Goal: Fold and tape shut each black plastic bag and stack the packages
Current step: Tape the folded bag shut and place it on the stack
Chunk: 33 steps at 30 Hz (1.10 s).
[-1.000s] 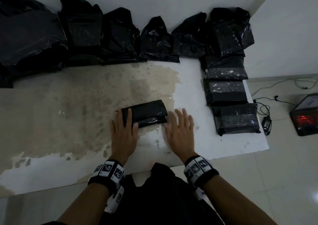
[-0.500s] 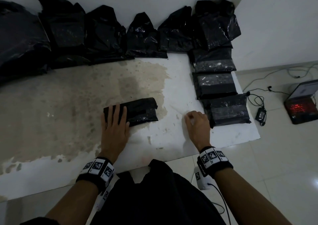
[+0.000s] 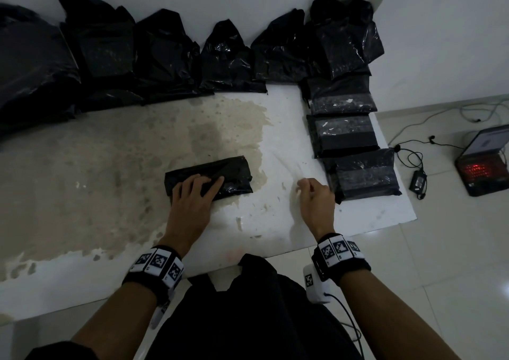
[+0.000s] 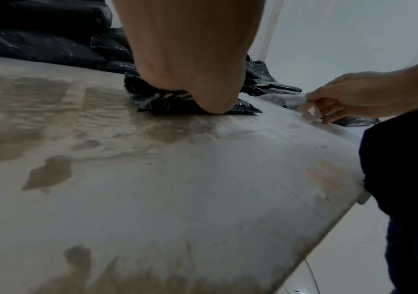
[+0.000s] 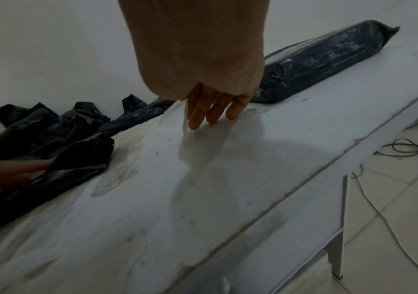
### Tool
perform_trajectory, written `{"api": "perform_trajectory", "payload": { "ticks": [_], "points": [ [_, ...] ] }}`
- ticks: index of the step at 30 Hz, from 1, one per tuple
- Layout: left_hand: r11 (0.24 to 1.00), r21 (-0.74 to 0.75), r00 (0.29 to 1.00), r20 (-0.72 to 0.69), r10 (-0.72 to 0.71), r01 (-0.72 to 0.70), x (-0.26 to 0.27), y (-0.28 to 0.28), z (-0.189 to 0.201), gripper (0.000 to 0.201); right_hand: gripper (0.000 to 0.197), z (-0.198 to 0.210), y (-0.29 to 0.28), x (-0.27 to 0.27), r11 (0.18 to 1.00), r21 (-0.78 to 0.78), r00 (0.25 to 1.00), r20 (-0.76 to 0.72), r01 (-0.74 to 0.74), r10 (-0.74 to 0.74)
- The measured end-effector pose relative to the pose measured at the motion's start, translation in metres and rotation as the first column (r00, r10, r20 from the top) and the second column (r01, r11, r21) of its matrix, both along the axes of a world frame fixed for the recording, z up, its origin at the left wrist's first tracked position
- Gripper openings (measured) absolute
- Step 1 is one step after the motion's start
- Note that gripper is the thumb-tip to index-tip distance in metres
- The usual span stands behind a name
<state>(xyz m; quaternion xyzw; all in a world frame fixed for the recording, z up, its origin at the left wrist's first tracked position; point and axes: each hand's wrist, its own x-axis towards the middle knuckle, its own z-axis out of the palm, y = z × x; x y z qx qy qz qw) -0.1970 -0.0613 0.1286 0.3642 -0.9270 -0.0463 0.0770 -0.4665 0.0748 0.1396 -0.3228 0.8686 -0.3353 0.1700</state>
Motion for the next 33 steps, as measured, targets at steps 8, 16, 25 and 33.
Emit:
{"api": "perform_trajectory", "payload": {
  "ticks": [8,16,25,33],
  "points": [
    [0.999,-0.018,0.998,0.045,-0.047,0.048,0.0,0.002,0.007,0.061,0.008,0.003,-0.001,0.0,0.999,0.031,0.998,0.042,0.035,-0.036],
    [0.999,0.047,0.998,0.051,-0.022,0.02,-0.002,0.01,0.007,0.057,0.037,0.005,0.004,0.012,0.997,0.073,0.997,0.07,0.002,-0.007],
    [0.993,0.12,0.996,0.089,-0.017,0.006,-0.002,0.012,0.007,0.059,0.032,0.003,0.004,0.02,0.992,0.073,0.988,0.109,0.105,-0.113],
    [0.989,0.146,0.996,0.09,-0.026,0.013,-0.003,0.011,0.007,0.06,0.041,0.022,0.003,0.021,0.995,0.101,0.992,-0.124,0.005,0.008]
  ]
}}
